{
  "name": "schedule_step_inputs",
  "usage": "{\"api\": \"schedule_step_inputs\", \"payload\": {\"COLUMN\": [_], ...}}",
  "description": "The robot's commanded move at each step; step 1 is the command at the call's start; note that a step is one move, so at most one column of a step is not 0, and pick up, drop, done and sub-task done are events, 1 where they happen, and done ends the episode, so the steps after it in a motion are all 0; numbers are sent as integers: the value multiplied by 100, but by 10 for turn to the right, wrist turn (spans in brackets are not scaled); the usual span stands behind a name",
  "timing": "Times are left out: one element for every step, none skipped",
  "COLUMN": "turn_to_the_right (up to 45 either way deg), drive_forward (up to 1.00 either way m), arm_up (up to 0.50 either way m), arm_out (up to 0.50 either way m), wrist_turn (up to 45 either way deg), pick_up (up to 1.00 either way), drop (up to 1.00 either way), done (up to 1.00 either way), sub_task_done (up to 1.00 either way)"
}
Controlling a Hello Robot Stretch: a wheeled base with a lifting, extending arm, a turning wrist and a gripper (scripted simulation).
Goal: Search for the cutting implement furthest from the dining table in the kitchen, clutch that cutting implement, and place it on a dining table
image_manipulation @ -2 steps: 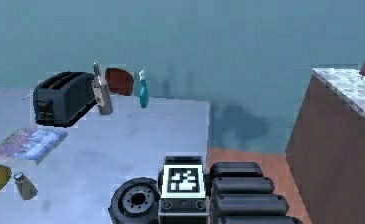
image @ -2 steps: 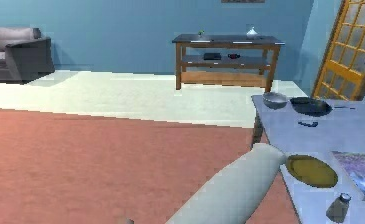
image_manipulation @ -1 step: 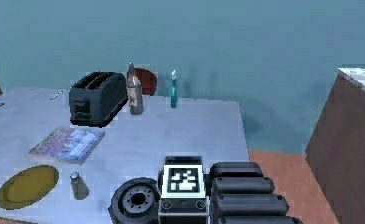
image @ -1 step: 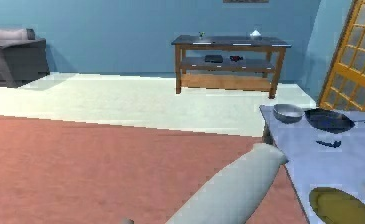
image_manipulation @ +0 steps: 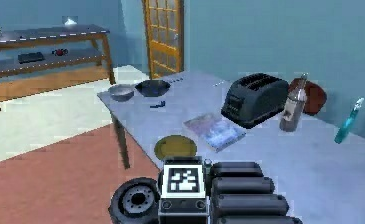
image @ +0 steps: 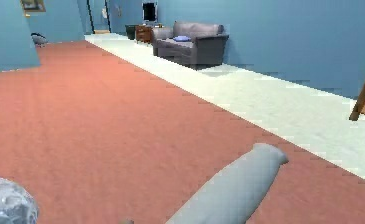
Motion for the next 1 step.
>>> {"api": "schedule_step_inputs", "payload": {"turn_to_the_right": [-360], "drive_forward": [0], "arm_up": [0], "arm_out": [0], "wrist_turn": [0], "pick_up": [0], "drop": [0], "done": [0], "sub_task_done": [0]}}
